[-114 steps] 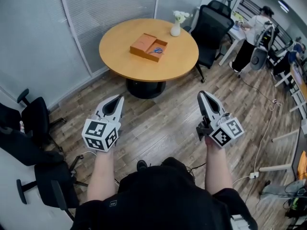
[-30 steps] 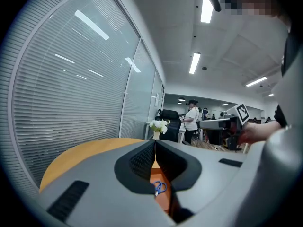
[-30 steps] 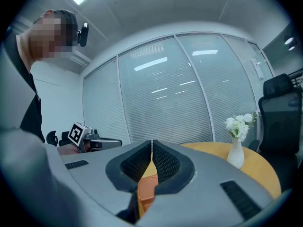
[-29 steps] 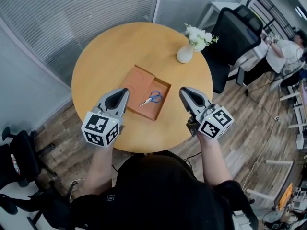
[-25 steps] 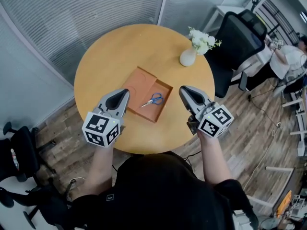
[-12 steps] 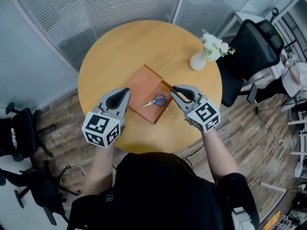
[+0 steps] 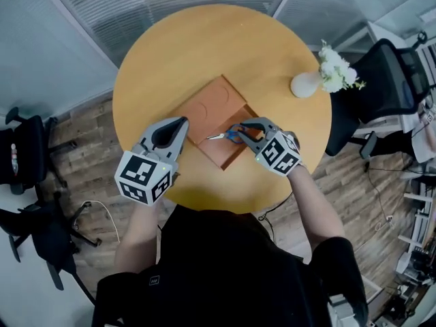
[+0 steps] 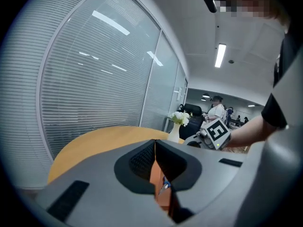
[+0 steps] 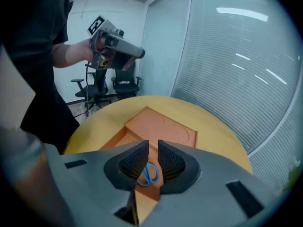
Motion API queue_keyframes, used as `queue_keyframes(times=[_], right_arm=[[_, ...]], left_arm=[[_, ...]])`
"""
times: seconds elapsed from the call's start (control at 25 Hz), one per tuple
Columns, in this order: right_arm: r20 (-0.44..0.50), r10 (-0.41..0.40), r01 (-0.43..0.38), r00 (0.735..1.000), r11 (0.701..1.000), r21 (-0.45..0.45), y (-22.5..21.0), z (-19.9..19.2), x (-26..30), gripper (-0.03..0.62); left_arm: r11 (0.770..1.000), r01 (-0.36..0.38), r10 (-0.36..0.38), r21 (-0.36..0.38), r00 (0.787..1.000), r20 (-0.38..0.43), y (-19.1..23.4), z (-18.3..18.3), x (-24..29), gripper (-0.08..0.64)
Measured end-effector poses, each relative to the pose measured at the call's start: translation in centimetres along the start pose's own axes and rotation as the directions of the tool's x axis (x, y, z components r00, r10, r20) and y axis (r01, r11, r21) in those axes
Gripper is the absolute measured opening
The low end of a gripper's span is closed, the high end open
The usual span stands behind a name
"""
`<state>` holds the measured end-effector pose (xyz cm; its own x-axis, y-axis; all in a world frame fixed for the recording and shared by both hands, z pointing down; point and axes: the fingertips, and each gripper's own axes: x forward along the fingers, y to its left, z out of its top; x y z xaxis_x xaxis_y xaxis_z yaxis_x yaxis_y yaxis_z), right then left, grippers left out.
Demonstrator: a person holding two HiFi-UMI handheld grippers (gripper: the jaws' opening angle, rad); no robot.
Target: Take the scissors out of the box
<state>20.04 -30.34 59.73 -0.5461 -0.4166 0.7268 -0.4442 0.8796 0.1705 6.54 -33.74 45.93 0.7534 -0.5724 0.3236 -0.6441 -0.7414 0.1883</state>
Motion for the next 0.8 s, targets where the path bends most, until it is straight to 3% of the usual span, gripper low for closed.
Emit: queue_keyframes(times=[0.08,0.2,0.32,0.52,0.8], right_arm=[[-0.036,0.052,-0.053,0.998,0.998,-0.022,0.4,-1.2,1.3,0.049],[-0.109,0.103,-0.109,0.989,0.993,-0.052,0.7,-3.1,2.9,0.121],[-0.197,0.143,-0.163,0.970,0.983,-0.089,1.2,-4.9,4.4,0.135],[-0.340,0.215,-0.268,0.916,0.956,-0.118,2.3,-7.8,6.5,0.166],[-0.507,0.202,-0.327,0.838,0.930,-0.170,2.3,-10.9,8.6,0.164]], left_arm=[[1.000,-0.007,0.007,-0.012,1.000,-0.008,0.3,-0.5,0.2,0.015],[0.999,-0.016,0.015,-0.028,1.000,-0.019,0.6,-1.3,0.4,0.015],[0.999,-0.026,0.025,-0.043,0.999,-0.030,0.9,-2.1,0.2,0.015],[0.997,-0.044,0.042,-0.058,0.998,-0.040,1.6,-3.0,-0.2,0.015],[0.995,-0.066,0.063,-0.074,0.997,-0.047,2.2,-3.9,-1.3,0.015]])
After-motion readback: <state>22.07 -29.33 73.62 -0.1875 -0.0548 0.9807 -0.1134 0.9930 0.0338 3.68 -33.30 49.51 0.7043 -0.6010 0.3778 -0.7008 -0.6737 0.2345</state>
